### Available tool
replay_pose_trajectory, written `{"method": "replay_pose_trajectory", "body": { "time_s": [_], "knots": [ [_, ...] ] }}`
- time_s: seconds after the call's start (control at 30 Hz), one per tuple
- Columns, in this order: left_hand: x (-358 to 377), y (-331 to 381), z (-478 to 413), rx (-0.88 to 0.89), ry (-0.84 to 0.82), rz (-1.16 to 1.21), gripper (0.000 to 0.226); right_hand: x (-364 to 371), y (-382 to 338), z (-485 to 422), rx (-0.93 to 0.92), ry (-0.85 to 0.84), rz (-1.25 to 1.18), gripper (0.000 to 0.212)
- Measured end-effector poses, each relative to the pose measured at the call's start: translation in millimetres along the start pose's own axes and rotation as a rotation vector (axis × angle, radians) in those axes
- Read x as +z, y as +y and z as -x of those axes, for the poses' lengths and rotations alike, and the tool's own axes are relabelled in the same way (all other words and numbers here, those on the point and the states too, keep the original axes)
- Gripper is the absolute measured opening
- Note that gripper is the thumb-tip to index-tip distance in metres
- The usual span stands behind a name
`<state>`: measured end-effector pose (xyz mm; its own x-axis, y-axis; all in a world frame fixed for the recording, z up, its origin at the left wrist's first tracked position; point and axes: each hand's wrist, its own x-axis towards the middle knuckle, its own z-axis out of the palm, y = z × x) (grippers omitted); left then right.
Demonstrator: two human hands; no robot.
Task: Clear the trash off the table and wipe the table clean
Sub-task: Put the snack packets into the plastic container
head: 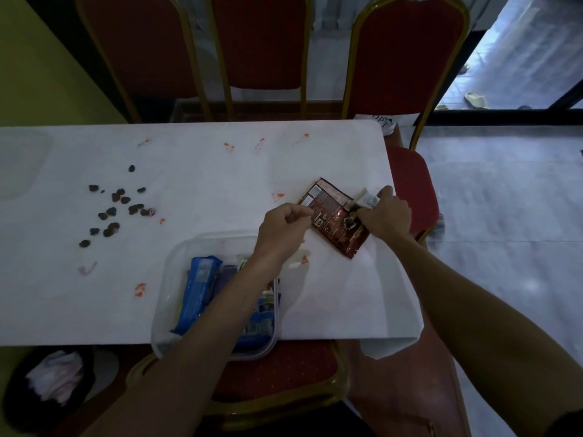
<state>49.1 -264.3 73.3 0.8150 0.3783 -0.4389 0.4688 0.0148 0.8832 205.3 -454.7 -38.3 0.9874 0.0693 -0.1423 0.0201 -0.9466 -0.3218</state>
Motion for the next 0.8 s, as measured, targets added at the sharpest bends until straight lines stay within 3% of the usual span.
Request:
{"method": "replay_pose_trajectory", "body": {
  "time_s": [0.2, 0.4, 0.47, 0.57, 0.67, 0.8],
  "knots": [
    [-8.8, -6.3, 11.5, -0.001, -0.02, 0.012, 0.015, -5.5, -1.7, 18.0, -0.015, 0.077, -0.032, 0.039],
    [-29.8, -13.0, 15.7, 0.002, 0.001, 0.037, 0.015, -42.0, -52.5, 70.3, 0.135, 0.279, -0.588, 0.021],
    [-39.8, -19.0, 16.0, -0.03, 0.055, 0.061, 0.026, -49.4, -91.6, 98.3, 0.102, 0.198, -0.76, 0.019],
    [-57.3, -30.1, 17.8, -0.053, 0.155, 0.029, 0.045, -40.7, -145.2, 138.3, -0.076, -0.104, -0.899, 0.025],
    [-83.1, -44.5, 24.6, -0.013, 0.301, 0.005, 0.043, -22.2, -178.8, 160.8, -0.204, -0.391, -0.706, 0.028],
    [-115.1, -74.7, 32.1, -0.083, 0.416, -0.086, 0.046, -1.0, -195.5, 168.8, -0.354, -0.361, -0.284, 0.034]
  ]
}}
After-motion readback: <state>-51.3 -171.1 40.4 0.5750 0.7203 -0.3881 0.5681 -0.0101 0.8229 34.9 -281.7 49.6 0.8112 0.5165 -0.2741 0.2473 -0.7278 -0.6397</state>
